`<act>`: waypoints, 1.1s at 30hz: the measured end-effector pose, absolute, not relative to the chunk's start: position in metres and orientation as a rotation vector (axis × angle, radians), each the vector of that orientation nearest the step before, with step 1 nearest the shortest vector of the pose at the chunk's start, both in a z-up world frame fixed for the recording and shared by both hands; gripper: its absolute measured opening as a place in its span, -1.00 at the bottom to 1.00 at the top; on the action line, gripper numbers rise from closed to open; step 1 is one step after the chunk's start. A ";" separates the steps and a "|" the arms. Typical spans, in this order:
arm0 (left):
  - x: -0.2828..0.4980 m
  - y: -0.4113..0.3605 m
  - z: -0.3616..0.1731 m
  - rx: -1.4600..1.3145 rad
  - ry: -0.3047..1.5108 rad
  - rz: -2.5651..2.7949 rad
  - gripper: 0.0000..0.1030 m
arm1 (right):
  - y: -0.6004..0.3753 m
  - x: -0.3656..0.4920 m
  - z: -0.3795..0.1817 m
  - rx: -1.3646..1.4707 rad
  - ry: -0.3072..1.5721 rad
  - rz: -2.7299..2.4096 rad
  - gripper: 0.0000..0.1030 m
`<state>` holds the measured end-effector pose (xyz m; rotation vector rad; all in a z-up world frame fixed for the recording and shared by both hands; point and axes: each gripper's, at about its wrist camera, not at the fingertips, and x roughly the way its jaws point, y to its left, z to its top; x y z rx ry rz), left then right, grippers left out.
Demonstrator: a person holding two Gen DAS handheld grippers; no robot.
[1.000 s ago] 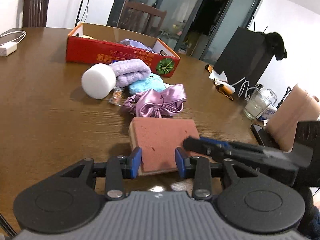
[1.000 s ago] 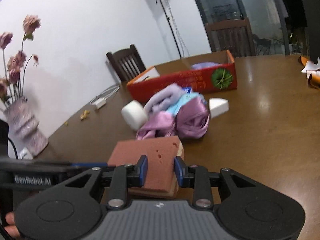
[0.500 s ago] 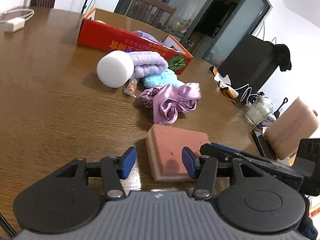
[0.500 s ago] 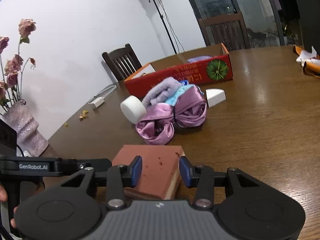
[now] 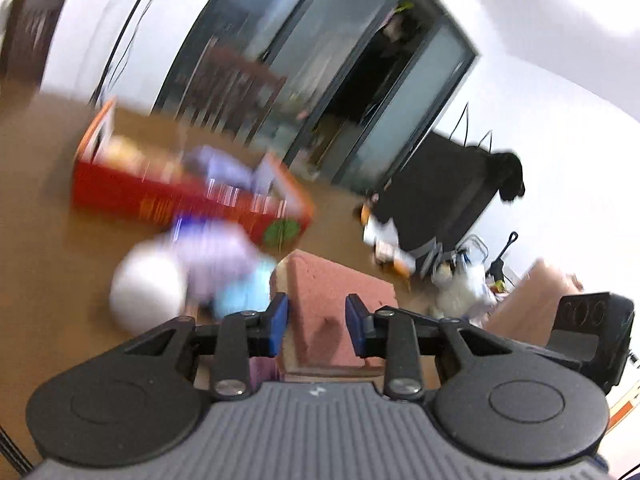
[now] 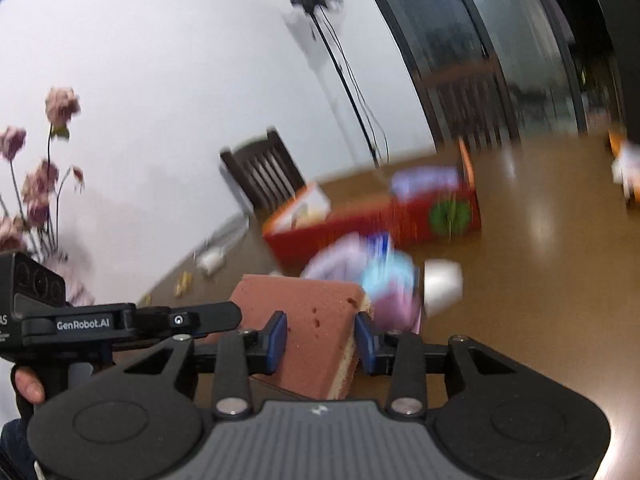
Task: Organize soft objects
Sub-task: 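Carry the pink sponge block into the cardboard box and open the right tool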
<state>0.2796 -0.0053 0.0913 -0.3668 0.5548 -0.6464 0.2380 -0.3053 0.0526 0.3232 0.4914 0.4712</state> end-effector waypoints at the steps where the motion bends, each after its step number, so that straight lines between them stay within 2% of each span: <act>1: 0.299 -0.012 0.102 -0.353 0.527 -0.643 -0.40 | -0.307 0.251 0.062 0.311 0.469 0.469 -0.29; 3: 0.343 -0.025 0.117 -0.335 0.507 -0.635 -0.36 | -0.311 0.291 0.083 0.269 0.426 0.460 -0.29; 4: 0.369 -0.030 0.121 -0.339 0.535 -0.644 -0.25 | -0.313 0.315 0.091 0.255 0.422 0.451 -0.29; 8: 0.468 -0.045 0.113 -0.435 0.664 -0.657 -0.25 | -0.321 0.413 0.103 0.237 0.489 0.415 -0.29; 13: 0.540 -0.072 0.084 -0.416 0.784 -0.585 -0.30 | -0.337 0.510 0.075 0.294 0.638 0.381 -0.29; 16: 0.556 -0.080 0.066 -0.384 0.840 -0.559 -0.30 | -0.334 0.537 0.056 0.266 0.697 0.350 -0.26; 20: 0.558 -0.079 0.047 -0.381 0.891 -0.595 -0.27 | -0.319 0.539 0.046 0.173 0.726 0.315 -0.01; 23: 0.556 -0.085 0.045 -0.351 0.891 -0.606 -0.26 | -0.313 0.533 0.046 0.090 0.715 0.274 -0.09; 25: 0.554 -0.084 0.049 -0.340 0.881 -0.598 -0.19 | -0.313 0.531 0.048 0.078 0.711 0.266 -0.06; 28: 0.549 -0.079 0.061 -0.305 0.850 -0.575 -0.17 | -0.317 0.528 0.057 0.086 0.687 0.270 0.17; 33: 0.521 -0.057 0.101 -0.248 0.749 -0.543 -0.03 | -0.319 0.506 0.091 0.077 0.618 0.269 0.23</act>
